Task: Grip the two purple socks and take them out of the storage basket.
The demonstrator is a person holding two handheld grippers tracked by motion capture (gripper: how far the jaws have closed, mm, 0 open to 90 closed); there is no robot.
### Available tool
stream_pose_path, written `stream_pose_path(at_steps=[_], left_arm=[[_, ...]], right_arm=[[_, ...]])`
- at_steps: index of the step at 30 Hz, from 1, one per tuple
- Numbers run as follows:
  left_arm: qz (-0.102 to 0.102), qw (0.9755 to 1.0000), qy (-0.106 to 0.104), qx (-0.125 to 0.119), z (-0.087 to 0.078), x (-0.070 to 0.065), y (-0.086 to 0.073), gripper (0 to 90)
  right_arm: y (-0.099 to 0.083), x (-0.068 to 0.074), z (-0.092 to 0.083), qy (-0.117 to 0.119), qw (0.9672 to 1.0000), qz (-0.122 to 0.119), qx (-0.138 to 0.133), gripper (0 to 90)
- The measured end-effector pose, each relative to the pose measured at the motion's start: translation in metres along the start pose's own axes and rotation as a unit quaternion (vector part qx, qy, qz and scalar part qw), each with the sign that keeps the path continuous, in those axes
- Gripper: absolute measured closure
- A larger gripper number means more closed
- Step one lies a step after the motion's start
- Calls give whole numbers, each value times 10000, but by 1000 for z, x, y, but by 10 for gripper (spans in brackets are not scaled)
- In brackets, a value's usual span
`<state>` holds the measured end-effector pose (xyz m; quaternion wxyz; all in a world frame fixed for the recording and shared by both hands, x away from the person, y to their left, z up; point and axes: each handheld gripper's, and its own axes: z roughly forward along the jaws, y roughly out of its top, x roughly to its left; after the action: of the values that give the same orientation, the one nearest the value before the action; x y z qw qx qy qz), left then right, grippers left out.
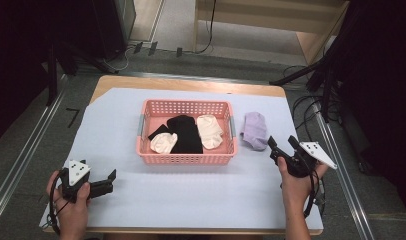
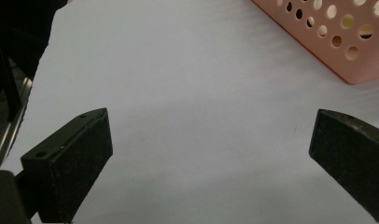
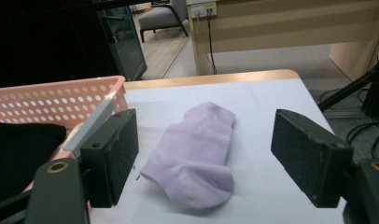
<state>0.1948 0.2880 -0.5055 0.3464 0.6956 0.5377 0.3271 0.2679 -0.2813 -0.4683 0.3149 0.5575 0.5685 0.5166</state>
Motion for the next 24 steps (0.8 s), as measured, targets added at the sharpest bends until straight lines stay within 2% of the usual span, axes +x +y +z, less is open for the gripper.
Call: stream_pose_path(at_steps=[7,12,24], left_arm=[[38,10000,37,22,0,-2,0,3],[70,10000,54,14,0,-2,0,3],[54,10000,52,14,0,-2,0,3]], right_arm=[[-11,-16,-18,-106,9999,-17,4,237],[-20,-27,-30,-160,9998,-21,108,237],[-37,-45,-54,-352,9990,3,261,239]])
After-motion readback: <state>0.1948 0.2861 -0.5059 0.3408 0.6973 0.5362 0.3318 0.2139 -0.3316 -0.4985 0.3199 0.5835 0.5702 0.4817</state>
